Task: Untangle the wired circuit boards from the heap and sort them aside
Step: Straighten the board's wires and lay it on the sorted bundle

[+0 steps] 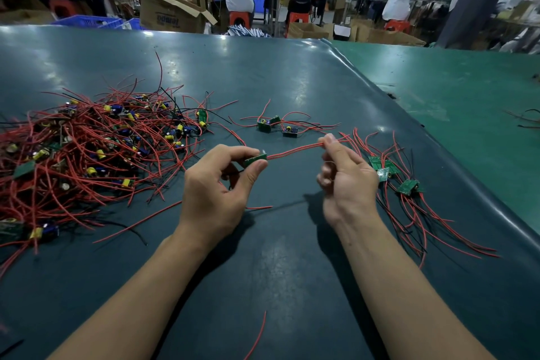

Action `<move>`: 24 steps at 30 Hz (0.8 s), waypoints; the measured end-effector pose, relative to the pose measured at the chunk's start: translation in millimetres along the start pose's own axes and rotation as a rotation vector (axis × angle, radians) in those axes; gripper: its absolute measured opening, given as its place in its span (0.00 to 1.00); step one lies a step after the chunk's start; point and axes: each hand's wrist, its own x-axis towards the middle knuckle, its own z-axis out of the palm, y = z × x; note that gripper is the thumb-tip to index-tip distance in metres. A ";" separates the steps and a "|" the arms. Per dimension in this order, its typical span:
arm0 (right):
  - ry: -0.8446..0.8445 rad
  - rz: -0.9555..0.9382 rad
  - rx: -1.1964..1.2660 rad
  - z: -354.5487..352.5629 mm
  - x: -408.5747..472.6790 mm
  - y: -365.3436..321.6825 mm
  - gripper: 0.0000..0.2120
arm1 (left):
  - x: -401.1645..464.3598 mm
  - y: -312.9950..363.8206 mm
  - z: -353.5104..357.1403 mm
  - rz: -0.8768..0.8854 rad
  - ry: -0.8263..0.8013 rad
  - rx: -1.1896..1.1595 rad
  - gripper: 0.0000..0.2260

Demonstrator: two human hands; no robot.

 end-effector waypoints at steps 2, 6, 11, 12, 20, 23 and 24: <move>0.021 -0.005 0.020 -2.3 2.1 -0.2 0.08 | -0.8 0.6 0.9 0.027 -0.008 0.024 0.05; 0.009 0.001 0.017 -2.9 3.1 0.7 0.09 | -1.1 -0.7 -0.2 0.013 -0.008 0.028 0.05; -0.176 0.187 -0.140 -1.8 -3.5 7.0 0.08 | -2.4 0.6 -0.4 -0.031 -0.028 0.014 0.05; -0.249 0.230 -0.210 0.2 -7.8 10.6 0.09 | -3.1 0.8 0.0 -0.035 -0.049 0.014 0.05; -0.141 0.177 -0.161 -0.2 -3.1 1.6 0.07 | -1.7 3.5 -0.7 -0.026 -0.059 0.053 0.06; -0.172 0.197 -0.082 -3.0 -2.6 -1.9 0.07 | -2.7 4.4 0.4 -0.009 -0.064 0.062 0.05; -0.201 0.227 -0.068 -2.8 -3.3 -2.0 0.07 | -2.7 3.6 0.1 -0.017 -0.054 0.065 0.05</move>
